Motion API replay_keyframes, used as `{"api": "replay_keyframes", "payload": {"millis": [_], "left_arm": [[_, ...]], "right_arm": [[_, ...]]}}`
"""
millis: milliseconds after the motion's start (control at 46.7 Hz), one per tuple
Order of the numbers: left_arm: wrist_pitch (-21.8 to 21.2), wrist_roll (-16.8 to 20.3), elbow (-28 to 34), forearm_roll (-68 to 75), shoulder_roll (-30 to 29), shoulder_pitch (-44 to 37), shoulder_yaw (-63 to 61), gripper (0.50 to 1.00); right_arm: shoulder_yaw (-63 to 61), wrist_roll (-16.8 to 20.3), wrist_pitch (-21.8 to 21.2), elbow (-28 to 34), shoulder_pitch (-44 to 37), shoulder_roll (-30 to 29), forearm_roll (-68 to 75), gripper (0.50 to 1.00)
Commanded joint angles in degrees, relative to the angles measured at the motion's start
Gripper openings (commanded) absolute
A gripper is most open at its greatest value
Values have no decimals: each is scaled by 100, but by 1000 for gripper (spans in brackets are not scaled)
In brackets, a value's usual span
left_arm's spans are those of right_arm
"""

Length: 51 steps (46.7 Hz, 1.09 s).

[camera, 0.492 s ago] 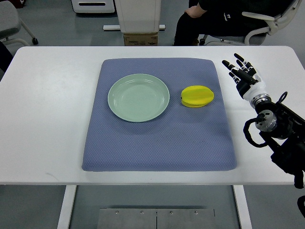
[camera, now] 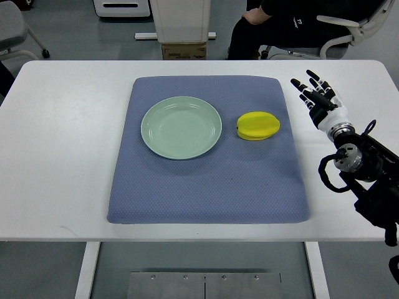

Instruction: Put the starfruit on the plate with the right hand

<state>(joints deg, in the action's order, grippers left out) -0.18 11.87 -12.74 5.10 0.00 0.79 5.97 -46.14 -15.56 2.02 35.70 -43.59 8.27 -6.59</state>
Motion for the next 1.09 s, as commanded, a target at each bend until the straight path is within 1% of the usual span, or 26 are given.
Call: {"api": "replay_keyframes", "payload": {"millis": [0,877,1070], "left_arm": [[0,0,0,0,0,0,1,1000],[0,0,0,0,0,0,1,1000],[0,0,0,0,0,0,1,1000]], "right_arm": [[-17,10,0,7,-9,8,0,1000],[-53,18,0,7,-44,8,9,1000],[-53,53,-114,-2,-132,26,9,1000]]}}
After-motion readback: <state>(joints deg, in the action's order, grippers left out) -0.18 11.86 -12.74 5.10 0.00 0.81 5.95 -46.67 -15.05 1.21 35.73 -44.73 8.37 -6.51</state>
